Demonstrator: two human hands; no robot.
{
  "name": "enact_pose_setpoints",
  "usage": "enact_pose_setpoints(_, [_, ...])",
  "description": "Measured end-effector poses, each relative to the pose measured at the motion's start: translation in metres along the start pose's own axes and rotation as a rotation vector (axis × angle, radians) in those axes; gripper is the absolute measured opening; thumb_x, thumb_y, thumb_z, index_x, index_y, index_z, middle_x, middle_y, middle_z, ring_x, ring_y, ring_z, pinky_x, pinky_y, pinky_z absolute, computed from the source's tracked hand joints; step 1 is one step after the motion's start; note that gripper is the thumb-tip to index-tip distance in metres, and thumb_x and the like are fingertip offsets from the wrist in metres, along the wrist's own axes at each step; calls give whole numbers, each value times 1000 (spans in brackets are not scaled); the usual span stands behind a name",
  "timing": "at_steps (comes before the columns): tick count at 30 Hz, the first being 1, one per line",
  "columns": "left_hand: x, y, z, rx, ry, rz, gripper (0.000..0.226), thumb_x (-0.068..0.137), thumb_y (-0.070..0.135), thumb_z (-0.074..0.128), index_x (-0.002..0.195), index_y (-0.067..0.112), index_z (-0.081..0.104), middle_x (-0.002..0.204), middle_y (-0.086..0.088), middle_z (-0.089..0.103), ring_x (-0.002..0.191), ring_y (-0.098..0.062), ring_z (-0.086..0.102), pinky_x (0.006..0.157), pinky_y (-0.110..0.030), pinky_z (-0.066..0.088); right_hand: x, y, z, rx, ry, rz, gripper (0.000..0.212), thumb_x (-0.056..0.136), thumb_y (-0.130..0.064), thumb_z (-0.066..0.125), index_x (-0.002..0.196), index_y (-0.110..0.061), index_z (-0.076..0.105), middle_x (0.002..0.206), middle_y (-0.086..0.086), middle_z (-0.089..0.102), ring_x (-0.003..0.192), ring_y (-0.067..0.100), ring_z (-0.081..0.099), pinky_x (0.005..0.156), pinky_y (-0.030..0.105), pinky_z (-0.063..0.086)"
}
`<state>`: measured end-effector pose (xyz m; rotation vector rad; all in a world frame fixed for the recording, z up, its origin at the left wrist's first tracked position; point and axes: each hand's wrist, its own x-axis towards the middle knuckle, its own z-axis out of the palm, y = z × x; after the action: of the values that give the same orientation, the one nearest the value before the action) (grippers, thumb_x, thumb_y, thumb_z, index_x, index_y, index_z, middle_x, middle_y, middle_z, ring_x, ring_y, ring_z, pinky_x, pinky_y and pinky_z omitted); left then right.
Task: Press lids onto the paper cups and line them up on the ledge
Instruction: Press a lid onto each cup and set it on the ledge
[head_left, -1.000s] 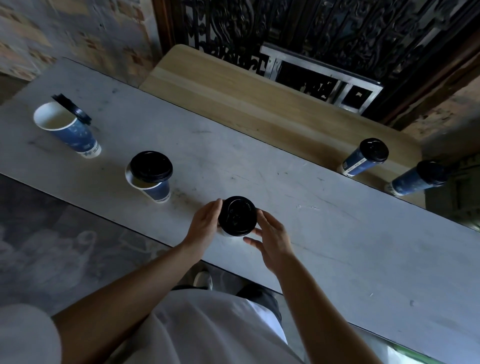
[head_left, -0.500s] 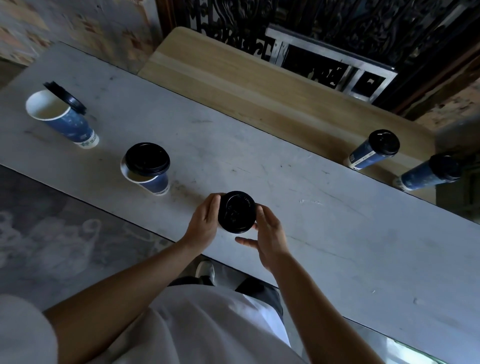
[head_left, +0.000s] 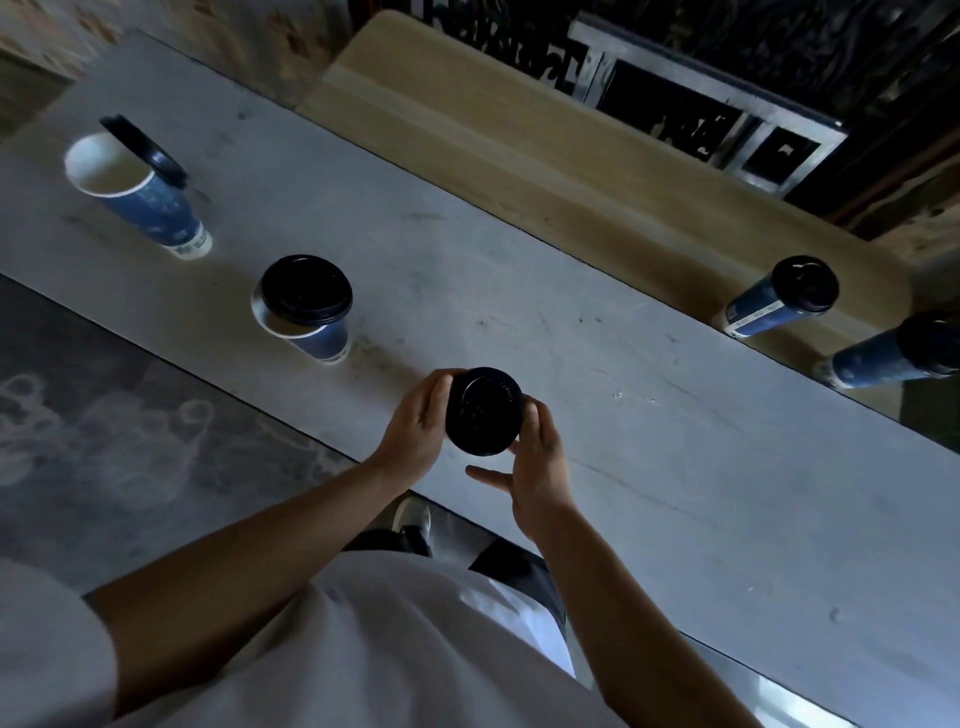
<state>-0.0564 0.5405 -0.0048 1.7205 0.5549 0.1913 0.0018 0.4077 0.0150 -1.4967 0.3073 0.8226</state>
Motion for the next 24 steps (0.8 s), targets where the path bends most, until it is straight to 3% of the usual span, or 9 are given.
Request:
enact_pose_setpoints(4, [-2, 2, 1, -3, 11, -19, 35, 109, 15, 29, 124, 3, 59, 111, -9, 66, 110, -21, 64, 97, -31, 53, -5, -2, 4, -7, 7, 0, 26, 105, -40, 40, 113, -30, 62, 123, 7, 62, 115, 27, 62, 69, 55, 62])
enact_pose_setpoints(7, [-5, 4, 3, -14, 37, -48, 36, 109, 17, 28, 122, 5, 60, 109, -6, 66, 110, -20, 64, 96, -29, 51, -11, -6, 0, 159, -50, 64, 26, 104, -38, 48, 117, -23, 64, 122, 6, 66, 114, 28, 65, 81, 54, 60])
enact_pose_setpoints(11, [-15, 6, 15, -182, 182, -184, 31, 109, 19, 33, 119, 7, 59, 113, -11, 65, 107, -20, 63, 98, -49, 53, -18, 3, -5, 263, -82, -12, 27, 107, -29, 43, 123, -26, 65, 127, -2, 67, 126, 18, 58, 99, 44, 53])
enact_pose_setpoints(13, [-19, 8, 24, -205, 276, -298, 26, 108, 23, 35, 111, 13, 59, 115, -13, 64, 106, -25, 63, 90, -54, 57, -22, 11, -3, 243, -78, -64, 30, 107, -23, 41, 122, -28, 66, 129, -3, 67, 127, 12, 56, 102, 40, 50])
enact_pose_setpoints(15, [-21, 9, 30, -251, 333, -382, 21, 106, 27, 38, 98, 24, 58, 115, -10, 62, 97, -17, 64, 73, -42, 64, -24, 14, -2, 215, -41, -101, 30, 108, -23, 39, 122, -27, 65, 131, 0, 65, 126, 12, 57, 98, 36, 52])
enact_pose_setpoints(17, [-21, 8, 30, -177, 296, -412, 21, 104, 33, 40, 89, 33, 55, 113, -6, 63, 92, -8, 63, 58, -25, 61, -22, 13, -6, 188, 8, -122, 30, 107, -28, 40, 120, -27, 67, 129, 2, 66, 124, 14, 58, 91, 33, 55])
enact_pose_setpoints(18, [-21, 7, 27, -118, 255, -431, 21, 103, 39, 40, 88, 35, 54, 112, -5, 64, 91, -10, 65, 55, -24, 59, -20, 11, -8, 180, 28, -110, 30, 107, -32, 41, 117, -27, 69, 128, 3, 66, 123, 15, 58, 90, 35, 56])
enact_pose_setpoints(22, [-8, 4, 12, 21, 106, -543, 32, 96, 61, 43, 87, 32, 52, 110, -5, 65, 95, -24, 70, 57, -29, 57, -10, 0, -15, 102, 11, -37, 33, 103, -42, 47, 93, -34, 78, 118, 3, 69, 117, 18, 61, 87, 50, 59])
enact_pose_setpoints(24, [-3, 6, 6, 57, 57, -535, 42, 96, 63, 43, 97, 23, 57, 109, -5, 63, 98, -26, 68, 62, -33, 61, -7, -4, -17, 63, -12, -41, 33, 103, -41, 47, 92, -34, 78, 118, 4, 68, 115, 21, 61, 82, 54, 60])
